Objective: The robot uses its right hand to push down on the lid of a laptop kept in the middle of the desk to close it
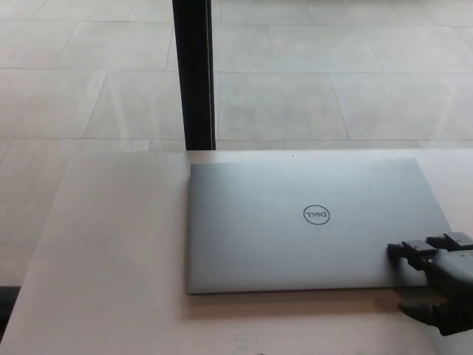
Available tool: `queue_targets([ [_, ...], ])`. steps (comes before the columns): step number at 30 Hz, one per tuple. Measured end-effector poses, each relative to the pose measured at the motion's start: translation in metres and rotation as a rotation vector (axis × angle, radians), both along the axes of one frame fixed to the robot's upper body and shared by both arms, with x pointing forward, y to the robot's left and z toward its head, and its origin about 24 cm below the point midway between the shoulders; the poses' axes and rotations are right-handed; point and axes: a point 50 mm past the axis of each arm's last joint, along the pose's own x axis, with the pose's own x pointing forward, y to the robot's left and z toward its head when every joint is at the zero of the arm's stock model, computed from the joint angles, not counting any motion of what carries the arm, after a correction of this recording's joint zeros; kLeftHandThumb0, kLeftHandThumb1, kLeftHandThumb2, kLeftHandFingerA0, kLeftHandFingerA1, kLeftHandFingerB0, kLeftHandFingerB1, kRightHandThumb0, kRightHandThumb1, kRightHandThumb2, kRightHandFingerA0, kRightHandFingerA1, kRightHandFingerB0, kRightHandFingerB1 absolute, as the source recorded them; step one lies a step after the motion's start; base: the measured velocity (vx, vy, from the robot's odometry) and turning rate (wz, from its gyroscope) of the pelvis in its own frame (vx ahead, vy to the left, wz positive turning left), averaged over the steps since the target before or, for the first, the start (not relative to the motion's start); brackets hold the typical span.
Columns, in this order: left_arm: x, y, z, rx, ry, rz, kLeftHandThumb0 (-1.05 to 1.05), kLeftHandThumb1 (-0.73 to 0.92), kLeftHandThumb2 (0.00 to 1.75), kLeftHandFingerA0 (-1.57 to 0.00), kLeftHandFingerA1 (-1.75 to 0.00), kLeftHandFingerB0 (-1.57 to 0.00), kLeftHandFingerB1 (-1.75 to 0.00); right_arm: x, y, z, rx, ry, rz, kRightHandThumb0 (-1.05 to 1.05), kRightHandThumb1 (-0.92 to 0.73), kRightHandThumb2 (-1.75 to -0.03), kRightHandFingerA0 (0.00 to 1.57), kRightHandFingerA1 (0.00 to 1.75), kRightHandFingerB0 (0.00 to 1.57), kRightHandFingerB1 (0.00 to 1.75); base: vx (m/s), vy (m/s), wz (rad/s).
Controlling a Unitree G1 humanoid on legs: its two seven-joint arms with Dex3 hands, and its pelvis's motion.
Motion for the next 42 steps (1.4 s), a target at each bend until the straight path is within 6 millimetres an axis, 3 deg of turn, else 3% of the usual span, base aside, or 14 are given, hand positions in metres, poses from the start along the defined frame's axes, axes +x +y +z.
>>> queue_targets([
  [16, 0.001, -0.001, 0.0, -0.002, -0.002, -0.001, -1.05, 0.92, 0.79, -0.31, -1.4, -0.26, -1.21, 0.009, -0.067, 0.11, 0.282, -0.302, -0.221, -0.74, -0.92, -0.71, 0.54, 0.49, 0.47, 0.38, 0.0, 0.0, 0.0],
  [18, 0.001, -0.001, 0.0, -0.002, -0.002, -0.001, -1.05, 0.92, 0.84, -0.32, -1.42, -0.24, -1.29, 0.005, -0.078, 0.12, 0.298, -0.339, -0.253, -0.8, -0.76, -0.88, 0.48, 0.58, 0.42, 0.46, 0.0, 0.0, 0.0],
  [19, 0.001, -0.001, 0.0, -0.002, -0.002, -0.001, -1.05, 0.76, 1.36, -0.5, -1.17, -0.42, -1.03, 0.004, -0.08, 0.121, 0.3, -0.344, -0.26, -0.73, -0.92, -0.7, 0.48, 0.56, 0.42, 0.4, 0.0, 0.0, 0.0],
  [20, 0.001, -0.001, 0.0, -0.002, -0.002, -0.001, -1.05, 0.92, 0.8, -0.29, -1.38, -0.26, -1.23, -0.001, -0.09, 0.127, 0.312, -0.367, -0.291, -0.7, -0.92, -0.67, 0.47, 0.67, 0.42, 0.4, 0.0, 0.0, 0.0],
  [21, 0.001, -0.001, 0.0, -0.003, -0.003, -0.001, -1.05, 0.92, 0.8, -0.29, -1.38, -0.26, -1.23, -0.005, -0.098, 0.13, 0.321, -0.382, -0.315, -0.7, -0.92, -0.67, 0.47, 0.67, 0.42, 0.4, 0.0, 0.0, 0.0],
  [27, 0.001, -0.001, 0.0, -0.003, -0.003, -0.001, -1.05, 0.92, 0.81, -0.29, -1.42, -0.25, -1.28, -0.033, -0.136, 0.134, 0.337, -0.427, -0.452, -0.65, -0.92, -0.69, 0.35, 0.6, 0.28, 0.39, 0.0, 0.0, 0.0],
  [28, 0.001, -0.001, 0.0, -0.003, -0.003, -0.001, -1.05, 0.92, 0.81, -0.3, -1.4, -0.27, -1.28, -0.039, -0.144, 0.132, 0.343, -0.43, -0.481, -0.65, -0.73, -0.99, 0.27, 0.6, 0.2, 0.49, 0.0, 0.0, 0.0],
  [32, 0.001, -0.001, -0.001, -0.004, -0.003, -0.001, -1.05, 0.92, 0.82, -0.33, -1.4, -0.31, -1.27, -0.065, -0.17, 0.123, 0.365, -0.432, -0.6, -0.68, -0.76, -1.01, 0.22, 0.61, 0.08, 0.47, 0.0, 0.0, 0.0],
  [33, 0.002, -0.001, -0.001, -0.004, -0.003, -0.001, -1.05, 0.92, 0.82, -0.33, -1.39, -0.3, -1.24, -0.071, -0.175, 0.121, 0.371, -0.433, -0.625, -0.67, -0.76, -1.01, 0.27, 0.62, 0.11, 0.48, 0.0, 0.0, 0.0],
  [34, 0.001, -0.001, -0.001, -0.004, -0.003, -0.001, -1.05, 0.92, 0.81, -0.31, -1.39, -0.29, -1.26, -0.079, -0.183, 0.118, 0.379, -0.435, -0.66, -0.67, -0.92, -0.68, 0.31, 0.63, 0.15, 0.37, 0.0, 0.0, 0.0],
  [37, 0.002, -0.001, -0.001, -0.005, -0.004, -0.001, -1.05, 0.92, 0.82, -0.31, -1.41, -0.28, -1.29, -0.101, -0.2, 0.113, 0.4, -0.445, -0.749, -0.68, -0.91, -0.67, 0.37, 0.58, 0.23, 0.36, 0.0, 0.0, 0.0],
  [38, 0.002, -0.001, -0.001, -0.005, -0.004, -0.001, -1.05, 0.76, 1.35, -0.45, -1.13, -0.42, -1.04, -0.108, -0.206, 0.112, 0.409, -0.451, -0.778, -0.68, -0.91, -0.67, 0.44, 0.63, 0.23, 0.37, 0.0, 0.0, 0.0],
  [39, 0.002, -0.001, -0.001, -0.005, -0.005, -0.001, -1.05, 0.92, 0.79, -0.32, -1.43, -0.3, -1.26, -0.113, -0.209, 0.111, 0.417, -0.456, -0.8, -0.67, -0.91, -0.67, 0.41, 0.64, 0.21, 0.37, 0.0, 0.0, 0.0],
  [42, 0.002, -0.001, -0.001, -0.005, -0.007, 0.0, -1.05, 0.92, 0.84, -0.31, -1.41, -0.25, -1.27, -0.137, -0.226, 0.106, 0.462, -0.486, -0.901, -0.66, -0.73, -1.05, 0.46, 0.7, 0.2, 0.5, 0.0, 0.0, 0.0],
])
